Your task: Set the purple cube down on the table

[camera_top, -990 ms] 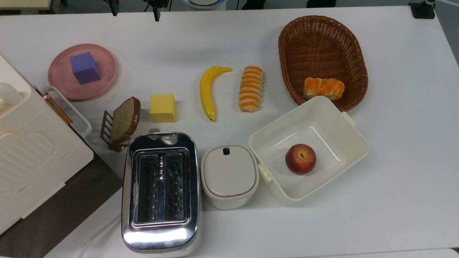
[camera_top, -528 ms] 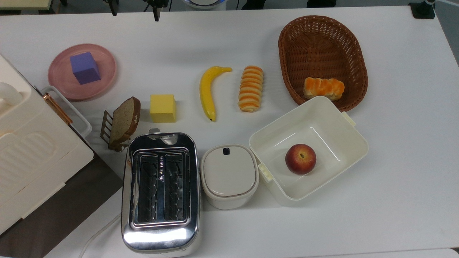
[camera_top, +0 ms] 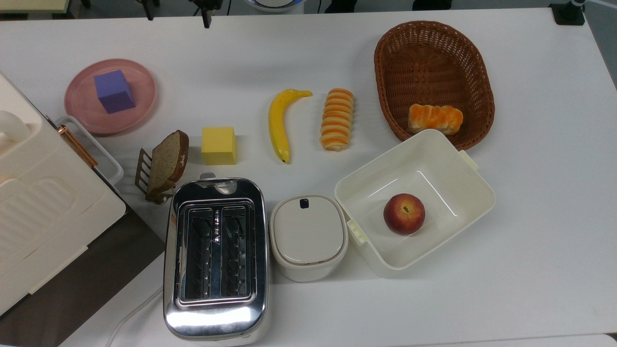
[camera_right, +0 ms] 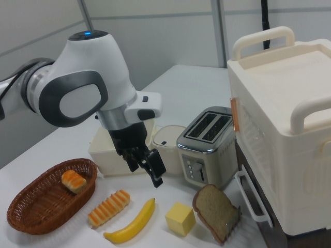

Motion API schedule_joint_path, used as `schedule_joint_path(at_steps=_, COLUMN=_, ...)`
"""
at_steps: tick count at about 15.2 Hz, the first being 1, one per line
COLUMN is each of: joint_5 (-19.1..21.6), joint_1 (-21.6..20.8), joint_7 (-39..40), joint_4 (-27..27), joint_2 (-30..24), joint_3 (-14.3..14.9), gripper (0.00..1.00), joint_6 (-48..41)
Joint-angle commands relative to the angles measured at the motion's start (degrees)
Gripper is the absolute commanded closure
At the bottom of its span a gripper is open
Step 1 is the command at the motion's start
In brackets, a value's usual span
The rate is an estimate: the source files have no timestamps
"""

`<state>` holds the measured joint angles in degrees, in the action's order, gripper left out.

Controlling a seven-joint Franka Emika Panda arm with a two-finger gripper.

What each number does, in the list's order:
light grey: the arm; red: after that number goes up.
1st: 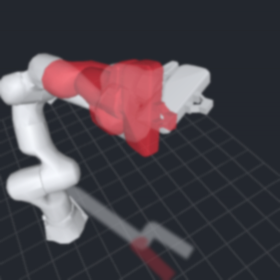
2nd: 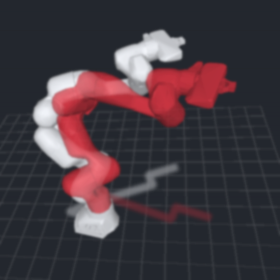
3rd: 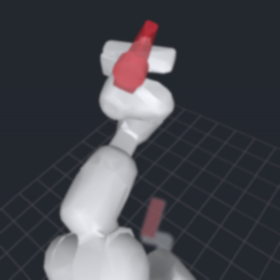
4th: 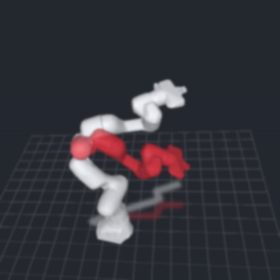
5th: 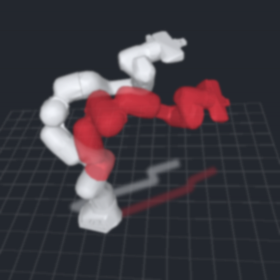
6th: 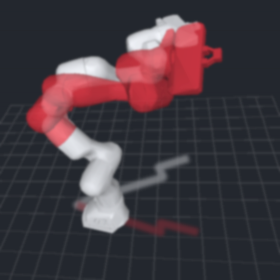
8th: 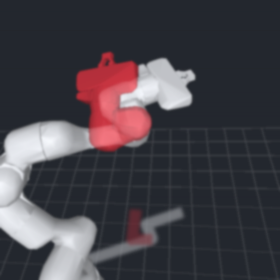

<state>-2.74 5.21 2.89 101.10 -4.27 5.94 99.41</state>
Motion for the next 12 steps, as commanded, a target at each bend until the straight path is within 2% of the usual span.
schedule_joint_path(at_steps=1, joint_5=0.98, joint_1=4.62, joint_7=-0.43, joint_4=0.58, joint_2=-0.74, joint_3=-0.06, gripper=0.00, joint_6=-1.76)
schedule_joint_path(at_steps=5, joint_5=0.90, joint_1=14.01, joint_7=0.27, joint_4=3.56, joint_2=0.66, joint_3=-0.06, gripper=0.00, joint_6=-0.80)
schedule_joint_path(at_steps=7, joint_5=0.90, joint_1=17.80, joint_7=0.98, joint_4=4.62, joint_2=3.64, joint_3=0.12, gripper=0.00, joint_6=4.09)
schedule_joint_path(at_steps=10, joint_5=0.90, joint_1=19.31, joint_7=0.98, joint_4=10.23, joint_2=6.11, joint_3=0.12, gripper=0.00, joint_6=19.89)
schedule_joint_path(at_steps=12, joint_5=0.29, joint_1=19.31, joint_7=0.98, joint_4=11.31, joint_2=8.83, joint_3=0.21, gripper=0.00, joint_6=24.77)
